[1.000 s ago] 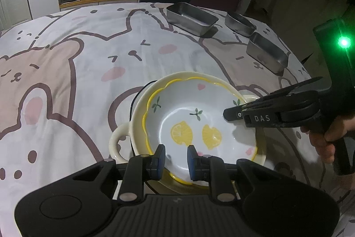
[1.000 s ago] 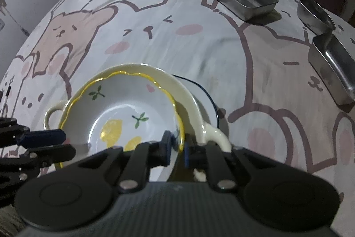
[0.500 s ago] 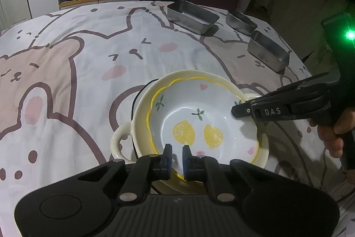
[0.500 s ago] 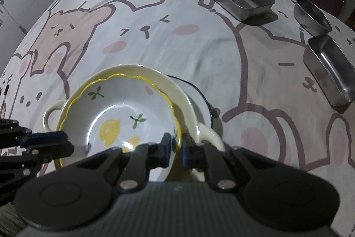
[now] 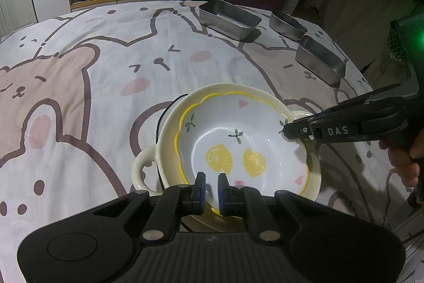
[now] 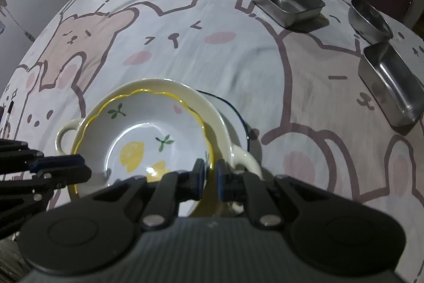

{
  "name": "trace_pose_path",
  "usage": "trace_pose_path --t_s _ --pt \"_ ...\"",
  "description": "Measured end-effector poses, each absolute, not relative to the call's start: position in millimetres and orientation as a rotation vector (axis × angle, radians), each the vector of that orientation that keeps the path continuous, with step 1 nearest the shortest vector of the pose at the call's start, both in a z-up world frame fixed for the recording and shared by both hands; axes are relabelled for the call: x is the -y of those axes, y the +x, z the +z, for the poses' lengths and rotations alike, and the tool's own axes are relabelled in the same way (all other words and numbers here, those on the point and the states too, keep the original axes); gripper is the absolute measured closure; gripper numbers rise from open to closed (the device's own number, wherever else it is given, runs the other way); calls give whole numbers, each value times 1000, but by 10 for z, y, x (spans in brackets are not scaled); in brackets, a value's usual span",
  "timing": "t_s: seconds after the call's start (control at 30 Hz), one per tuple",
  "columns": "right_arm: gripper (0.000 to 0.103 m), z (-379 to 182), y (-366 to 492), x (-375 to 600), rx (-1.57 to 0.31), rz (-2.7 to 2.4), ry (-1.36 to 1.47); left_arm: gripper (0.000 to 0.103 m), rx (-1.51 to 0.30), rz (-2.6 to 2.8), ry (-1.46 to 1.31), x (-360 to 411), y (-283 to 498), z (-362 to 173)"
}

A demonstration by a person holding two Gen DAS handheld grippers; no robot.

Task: Organize plates and bowls
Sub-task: 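Lift both grippers off the bowls and move toward the steel trays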

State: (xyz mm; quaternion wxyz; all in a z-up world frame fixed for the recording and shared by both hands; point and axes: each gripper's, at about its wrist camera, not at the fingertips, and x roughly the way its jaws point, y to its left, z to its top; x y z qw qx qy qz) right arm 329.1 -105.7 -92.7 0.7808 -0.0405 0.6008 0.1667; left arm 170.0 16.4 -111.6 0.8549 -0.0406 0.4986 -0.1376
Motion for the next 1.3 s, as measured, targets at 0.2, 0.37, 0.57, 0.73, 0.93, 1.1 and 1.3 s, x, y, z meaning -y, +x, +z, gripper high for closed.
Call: trace_pose_path --t_s 0.2,0.37,0.57,0.73,0.93,1.1,1.3 --pt "86 -856 3240 1042 -1287 382 -89 91 -1050 -291 -83 -159 1698 -1125" --pt "85 -809 3201 1052 -1278 390 -87 91 -1052 -292 -84 -159 1697 -1130" --pt "85 -750 3157 1060 -1267 408 -77 90 -1053 -291 -85 -157 1696 -1125" --pt "84 -646 3066 1079 -1237 419 -78 77 -1033 -280 -84 -136 1667 -1032" --pt "47 -379 2840 1204 -1150 444 -84 40 -957 -245 -73 -112 1631 -792" --pt "15 -134 2719 1454 -1047 414 -52 7 -867 -216 -44 -3 1734 -602" --pt "0 29 2860 1901 -943 298 37 2 -809 -238 10 278 2114 -447"
